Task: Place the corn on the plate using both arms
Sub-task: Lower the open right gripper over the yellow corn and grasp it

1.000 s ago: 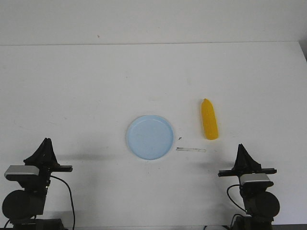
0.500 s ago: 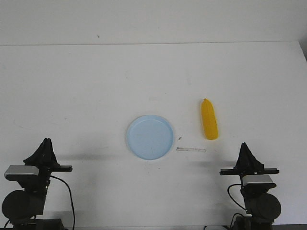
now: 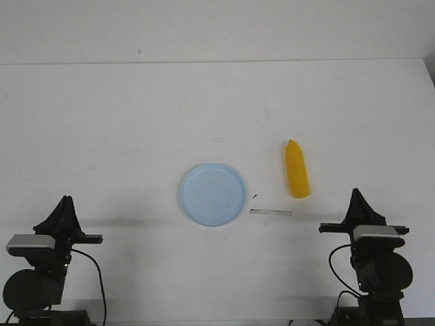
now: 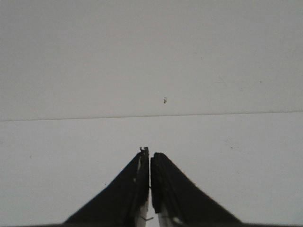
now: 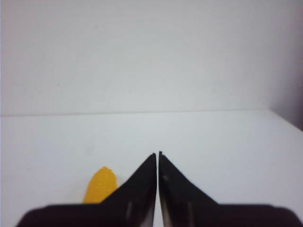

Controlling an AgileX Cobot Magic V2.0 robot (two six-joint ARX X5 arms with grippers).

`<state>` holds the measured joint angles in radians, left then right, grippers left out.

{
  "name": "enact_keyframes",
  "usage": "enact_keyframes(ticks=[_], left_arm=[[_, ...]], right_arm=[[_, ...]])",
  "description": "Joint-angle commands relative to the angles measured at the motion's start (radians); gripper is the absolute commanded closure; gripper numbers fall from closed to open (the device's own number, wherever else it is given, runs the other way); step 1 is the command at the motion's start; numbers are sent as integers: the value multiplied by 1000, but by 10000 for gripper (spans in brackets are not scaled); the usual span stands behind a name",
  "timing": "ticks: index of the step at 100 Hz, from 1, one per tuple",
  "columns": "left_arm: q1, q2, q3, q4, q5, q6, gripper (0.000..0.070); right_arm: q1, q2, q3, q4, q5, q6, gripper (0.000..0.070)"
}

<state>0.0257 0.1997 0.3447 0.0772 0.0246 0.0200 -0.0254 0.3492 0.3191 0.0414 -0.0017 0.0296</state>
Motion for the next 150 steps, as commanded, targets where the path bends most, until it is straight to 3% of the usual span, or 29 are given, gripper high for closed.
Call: enact_keyframes(ticks=[1, 25, 49, 67, 83, 111, 118, 129, 134, 139, 150], left_arm=[[0, -2, 7, 13, -3, 14, 699], [0, -2, 7, 13, -3, 14, 699], [0, -2, 7, 13, -3, 14, 699], [0, -2, 7, 13, -3, 14, 699], [0, -2, 7, 13, -3, 14, 699], [0, -2, 7, 13, -3, 14, 699], [0, -2, 7, 13, -3, 14, 699], [0, -2, 7, 12, -3, 14, 699], [0, -2, 7, 13, -3, 14, 699], [0, -2, 7, 12, -3, 14, 699], [0, -2, 7, 13, -3, 14, 699]], right_arm=[[3, 94, 59, 10, -10, -8, 694], [41, 395, 247, 9, -57, -2, 694], [128, 645, 402, -55, -39, 0, 694], [167, 841, 594, -324, 45, 66, 694], [172, 1009, 801, -568, 21, 115, 694], [179, 1234, 1067, -829, 23, 185, 681], [179, 1281, 1117, -889, 33, 203, 591], [187, 1344, 1171, -952, 34, 217, 260], [191, 1363, 1176, -948, 33, 217, 153], [191, 1376, 1176, -943, 31, 217, 115], [191, 1403, 1176, -945, 28, 217, 114]])
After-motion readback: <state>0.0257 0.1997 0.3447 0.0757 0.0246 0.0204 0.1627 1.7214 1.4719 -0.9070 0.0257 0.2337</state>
